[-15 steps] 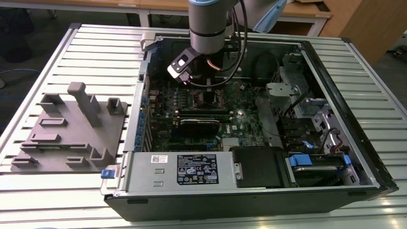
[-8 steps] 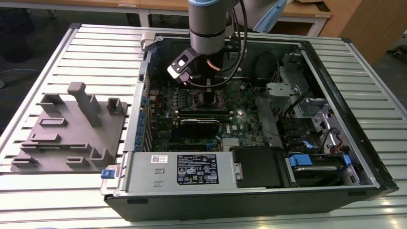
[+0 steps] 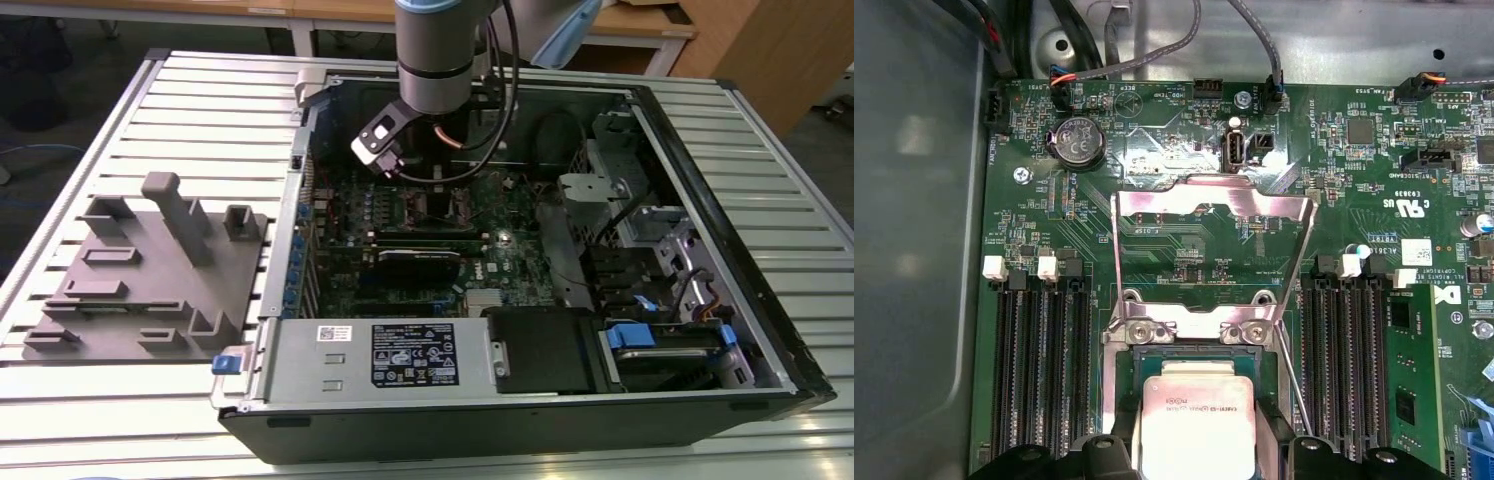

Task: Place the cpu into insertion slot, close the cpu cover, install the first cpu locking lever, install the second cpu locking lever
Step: 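Place the cpu into insertion slot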

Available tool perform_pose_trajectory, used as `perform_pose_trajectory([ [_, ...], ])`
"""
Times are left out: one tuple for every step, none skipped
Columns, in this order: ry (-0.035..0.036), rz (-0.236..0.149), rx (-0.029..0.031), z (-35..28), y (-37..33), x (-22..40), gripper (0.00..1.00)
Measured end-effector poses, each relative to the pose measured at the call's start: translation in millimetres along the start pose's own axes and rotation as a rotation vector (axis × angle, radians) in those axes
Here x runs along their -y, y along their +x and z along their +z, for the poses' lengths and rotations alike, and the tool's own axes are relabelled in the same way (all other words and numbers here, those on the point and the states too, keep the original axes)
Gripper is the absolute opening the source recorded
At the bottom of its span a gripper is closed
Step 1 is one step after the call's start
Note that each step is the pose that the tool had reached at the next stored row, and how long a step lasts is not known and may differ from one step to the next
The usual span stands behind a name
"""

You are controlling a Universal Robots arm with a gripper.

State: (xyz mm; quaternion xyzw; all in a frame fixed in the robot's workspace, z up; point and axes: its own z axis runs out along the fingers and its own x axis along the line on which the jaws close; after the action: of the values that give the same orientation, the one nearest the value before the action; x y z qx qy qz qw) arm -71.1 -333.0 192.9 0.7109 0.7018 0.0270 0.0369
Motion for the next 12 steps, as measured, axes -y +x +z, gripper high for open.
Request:
perform_pose_trajectory([
  [0.0, 0.0, 0.0, 0.0, 0.0, 0.0, 0.54],
  [-0.0002, 0.0, -0.0002, -0.2, 0.0, 0.0, 0.54],
  [-0.0003, 0.0, -0.0004, -0.4, 0.1, -0.1, 0.54],
  [-0.0004, 0.0, -0.0005, -0.5, 0.1, -0.1, 0.54],
  [-0.0004, 0.0, -0.0005, -0.5, 0.1, -0.1, 0.54],
  [-0.0002, 0.0, -0.0003, -0.7, 0.0, -0.1, 0.54],
  [0.0, 0.0, -0.0001, -0.8, 0.0, -0.1, 0.54],
  [0.0, 0.0, -0.0001, -0.8, 0.0, -0.1, 0.54],
  [-0.0001, -0.001, -0.0004, -0.8, 0.0, -0.1, 0.54],
  [-0.0001, -0.002, -0.0007, -0.8, 0.0, -0.1, 0.54],
  [-0.0001, -0.003, -0.0008, -0.8, 0.0, 0.0, 0.54],
  [0.0, -0.003, -0.0009, -0.8, 0.0, -0.1, 0.54],
])
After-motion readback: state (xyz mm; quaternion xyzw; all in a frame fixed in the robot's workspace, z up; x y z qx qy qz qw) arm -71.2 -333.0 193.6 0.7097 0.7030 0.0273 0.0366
